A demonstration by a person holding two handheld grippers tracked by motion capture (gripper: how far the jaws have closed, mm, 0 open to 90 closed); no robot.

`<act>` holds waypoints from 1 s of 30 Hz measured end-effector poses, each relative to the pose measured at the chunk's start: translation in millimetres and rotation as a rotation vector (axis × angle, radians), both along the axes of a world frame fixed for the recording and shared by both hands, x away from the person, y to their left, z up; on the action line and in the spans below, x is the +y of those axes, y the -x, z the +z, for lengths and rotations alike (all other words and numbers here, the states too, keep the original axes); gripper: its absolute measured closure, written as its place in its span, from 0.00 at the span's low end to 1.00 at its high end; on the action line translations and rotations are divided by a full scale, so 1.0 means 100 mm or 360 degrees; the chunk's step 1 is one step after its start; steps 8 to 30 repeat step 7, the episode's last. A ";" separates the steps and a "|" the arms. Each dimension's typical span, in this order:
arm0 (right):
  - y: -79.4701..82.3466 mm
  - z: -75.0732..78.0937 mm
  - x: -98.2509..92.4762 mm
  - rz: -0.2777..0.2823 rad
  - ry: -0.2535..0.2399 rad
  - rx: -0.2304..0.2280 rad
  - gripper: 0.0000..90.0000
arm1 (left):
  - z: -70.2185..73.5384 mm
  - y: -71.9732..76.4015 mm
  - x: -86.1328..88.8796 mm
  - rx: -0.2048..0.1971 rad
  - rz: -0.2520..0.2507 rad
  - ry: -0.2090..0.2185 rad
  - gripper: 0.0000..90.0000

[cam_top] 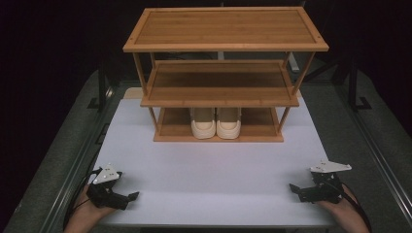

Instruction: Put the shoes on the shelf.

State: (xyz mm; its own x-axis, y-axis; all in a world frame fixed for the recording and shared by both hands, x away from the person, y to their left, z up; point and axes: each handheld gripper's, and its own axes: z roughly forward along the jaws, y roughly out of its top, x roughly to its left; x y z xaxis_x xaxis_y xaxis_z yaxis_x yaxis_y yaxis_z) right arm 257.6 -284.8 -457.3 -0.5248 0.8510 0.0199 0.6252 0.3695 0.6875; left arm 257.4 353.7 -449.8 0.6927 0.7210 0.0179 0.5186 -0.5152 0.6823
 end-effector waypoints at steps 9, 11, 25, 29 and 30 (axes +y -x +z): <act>0.00 0.00 0.00 -0.0003 -0.0001 0.0000 0.01 | 0.00 0.00 0.00 -0.0004 0.0002 0.0003 0.00; 0.00 0.00 0.00 -0.0003 -0.0001 0.0000 0.01 | 0.00 0.00 0.00 -0.0004 0.0002 0.0003 0.00; 0.00 0.00 0.00 -0.0003 -0.0001 0.0000 0.01 | 0.00 0.00 0.00 -0.0004 0.0002 0.0003 0.00; 0.00 0.00 0.00 -0.0003 -0.0001 0.0000 0.01 | 0.00 0.00 0.00 -0.0004 0.0002 0.0003 0.00; 0.00 0.00 0.00 -0.0003 -0.0001 0.0000 0.01 | 0.00 0.00 0.00 -0.0004 0.0002 0.0003 0.00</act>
